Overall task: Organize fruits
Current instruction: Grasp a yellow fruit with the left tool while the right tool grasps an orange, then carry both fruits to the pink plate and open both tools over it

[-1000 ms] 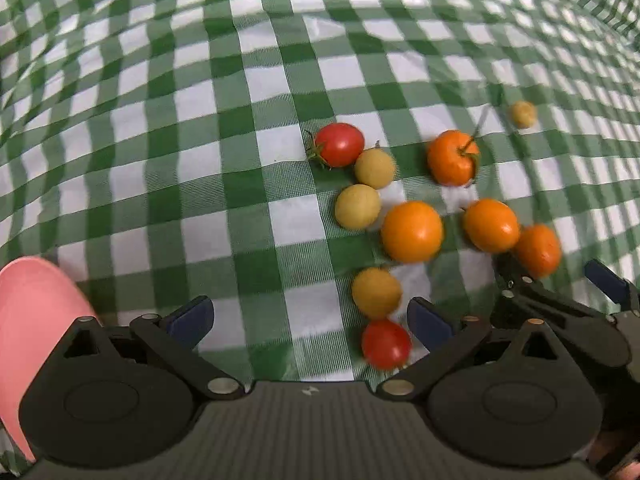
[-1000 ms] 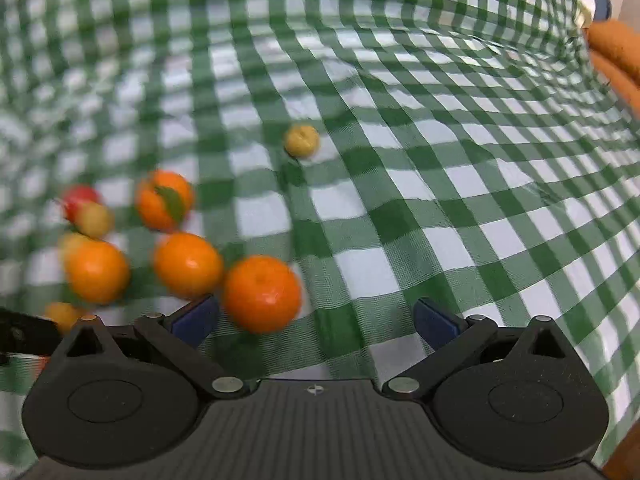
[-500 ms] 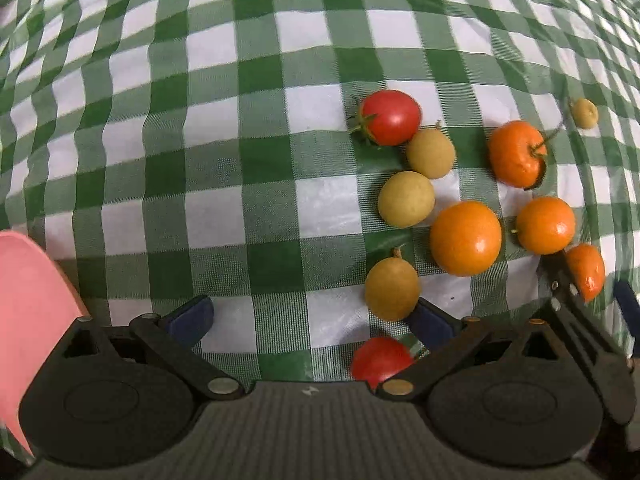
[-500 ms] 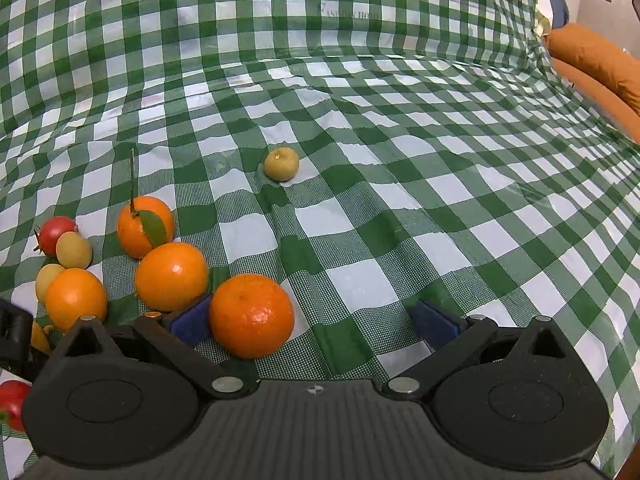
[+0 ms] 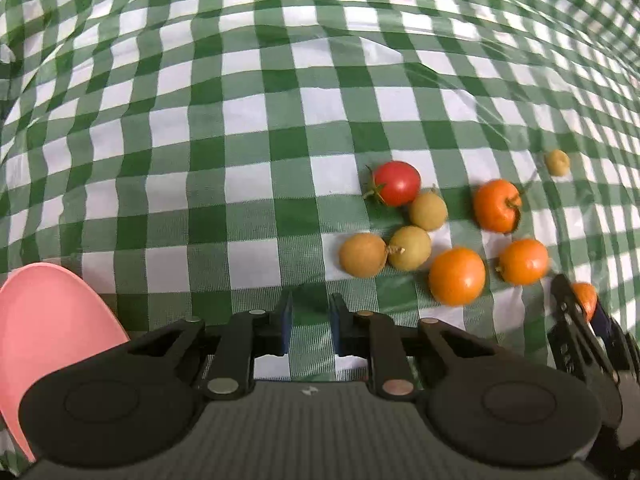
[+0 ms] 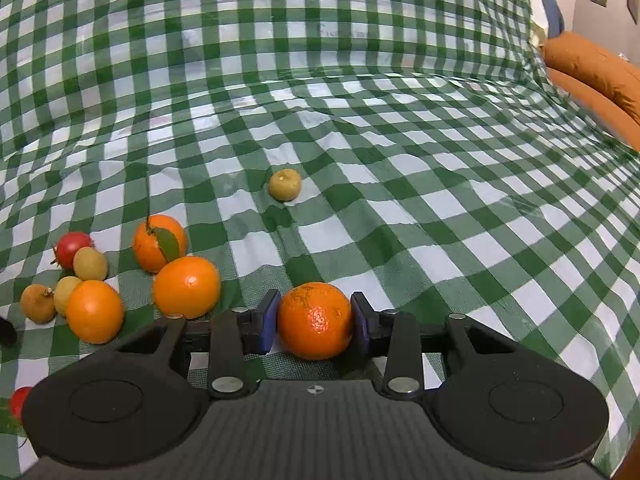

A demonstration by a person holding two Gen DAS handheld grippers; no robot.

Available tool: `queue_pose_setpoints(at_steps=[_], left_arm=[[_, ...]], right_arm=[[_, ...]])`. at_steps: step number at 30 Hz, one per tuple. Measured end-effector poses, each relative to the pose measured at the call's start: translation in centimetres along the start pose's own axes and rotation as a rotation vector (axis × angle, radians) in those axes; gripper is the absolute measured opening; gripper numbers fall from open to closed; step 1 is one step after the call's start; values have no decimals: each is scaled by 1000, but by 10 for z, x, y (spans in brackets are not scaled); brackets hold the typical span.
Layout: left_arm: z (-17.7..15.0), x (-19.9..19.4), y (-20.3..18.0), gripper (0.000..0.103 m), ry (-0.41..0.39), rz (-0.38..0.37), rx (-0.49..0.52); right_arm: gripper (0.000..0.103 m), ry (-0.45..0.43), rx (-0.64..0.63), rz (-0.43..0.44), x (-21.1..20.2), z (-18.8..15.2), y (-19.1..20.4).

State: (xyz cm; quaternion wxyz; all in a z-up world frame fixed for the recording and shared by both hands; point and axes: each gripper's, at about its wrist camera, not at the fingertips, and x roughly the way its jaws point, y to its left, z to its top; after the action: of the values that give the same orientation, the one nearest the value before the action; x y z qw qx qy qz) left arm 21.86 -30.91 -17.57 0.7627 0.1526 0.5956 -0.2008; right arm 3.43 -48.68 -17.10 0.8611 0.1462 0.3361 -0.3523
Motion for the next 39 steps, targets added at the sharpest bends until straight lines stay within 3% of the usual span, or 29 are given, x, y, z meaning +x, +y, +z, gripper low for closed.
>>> queue_pose_setpoints(at_steps=[2, 4, 5, 9, 12, 14, 16, 19, 21, 23, 29, 34, 39], left_arm=[[-1, 2, 5, 67, 11, -45, -6], [-5, 3, 10, 87, -20, -58, -27], [-2, 3, 15, 88, -31, -57, -37], [13, 17, 14, 88, 7, -96, -77], [4, 17, 9, 84, 20, -83, -34], [4, 19, 5, 71, 48, -97, -29], [3, 20, 2, 65, 50, -95, -35], [3, 26, -2, 30, 14, -110, -34], [1, 22, 5, 30, 3, -105, -67], [-4, 12, 9, 30, -26, -82, -49], [-32, -40, 35, 30, -78, -125, -72], [-85, -84, 60, 30, -151, -80, -72], [-148, -118, 98, 30, -130, 5, -126]], right_arm=[[40, 2, 3, -2, 1, 0, 0], [41, 0, 4, -5, 2, -1, 2], [41, -1, 5, -6, 3, -1, 2], [47, -7, -1, -2, 5, -2, 3], [49, -9, -14, 0, 4, 2, 2], [50, -8, -13, 4, 4, 4, 1], [52, -8, -13, 7, 4, 5, 0], [50, -11, -24, 4, 4, 7, 1], [40, -15, -23, 21, 2, 8, 0], [40, -23, -11, 25, -1, 9, -1], [40, -87, 42, 58, -22, 14, -10], [40, -68, 59, 166, -83, 7, -13], [40, -30, -36, 322, -158, -23, 13]])
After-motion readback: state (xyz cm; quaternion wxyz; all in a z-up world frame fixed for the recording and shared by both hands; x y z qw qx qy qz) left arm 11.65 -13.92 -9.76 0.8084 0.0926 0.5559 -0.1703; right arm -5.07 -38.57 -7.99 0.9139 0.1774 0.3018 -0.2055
